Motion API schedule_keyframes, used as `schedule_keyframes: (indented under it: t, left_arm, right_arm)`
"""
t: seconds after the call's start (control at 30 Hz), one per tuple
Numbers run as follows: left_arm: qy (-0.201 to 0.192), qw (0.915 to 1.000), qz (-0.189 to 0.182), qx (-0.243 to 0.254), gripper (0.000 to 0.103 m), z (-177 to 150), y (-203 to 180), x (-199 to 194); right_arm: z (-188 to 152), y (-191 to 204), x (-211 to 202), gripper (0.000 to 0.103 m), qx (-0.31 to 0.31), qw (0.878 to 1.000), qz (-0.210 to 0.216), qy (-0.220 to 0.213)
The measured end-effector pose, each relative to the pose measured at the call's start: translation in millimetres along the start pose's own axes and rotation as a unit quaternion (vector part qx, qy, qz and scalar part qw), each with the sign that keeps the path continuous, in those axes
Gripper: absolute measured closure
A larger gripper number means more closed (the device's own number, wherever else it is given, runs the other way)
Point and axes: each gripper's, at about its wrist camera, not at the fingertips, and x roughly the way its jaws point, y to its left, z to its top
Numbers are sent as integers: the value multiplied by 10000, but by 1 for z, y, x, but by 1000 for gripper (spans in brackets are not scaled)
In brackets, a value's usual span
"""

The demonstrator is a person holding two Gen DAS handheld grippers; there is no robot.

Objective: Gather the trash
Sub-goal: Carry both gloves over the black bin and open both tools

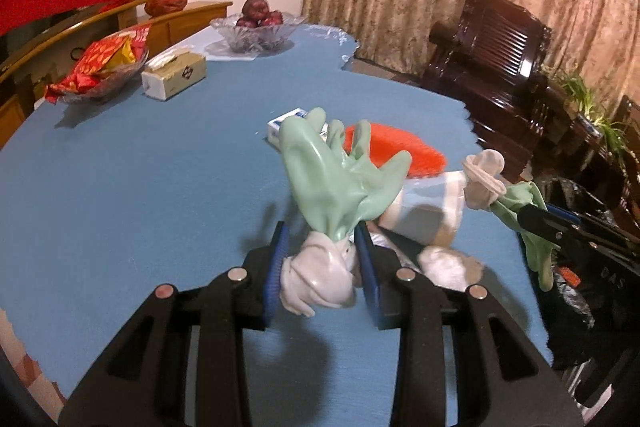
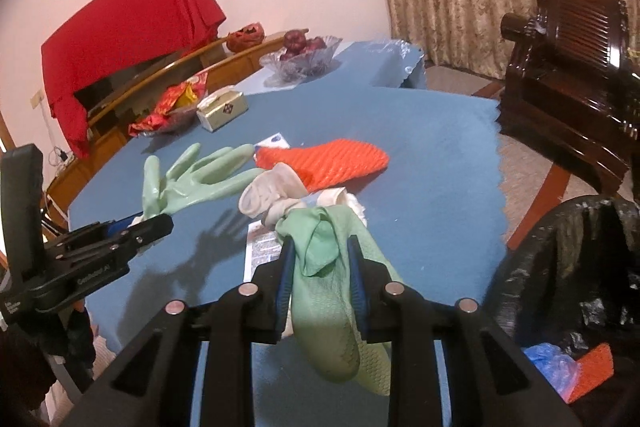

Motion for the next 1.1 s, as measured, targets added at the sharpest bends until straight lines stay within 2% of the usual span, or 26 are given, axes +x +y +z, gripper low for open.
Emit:
schedule_keyframes:
  t: [0.47,0.77,1.1]
  left_arm:
    - [-273,9982,-430,321,71,9,-53,-29]
    - [-373,9952,-723,547,71,13,-88,-40]
    - [-357,9878,-1194,930,71,12,-146,-39]
  right_arm:
    - [7,-27,-67,77,126,9972,-465,-567]
    - [2,-47,-102,77,253,9936,-779,-774]
    - [-16,-90,-145,77,563,9854,-1313,-927]
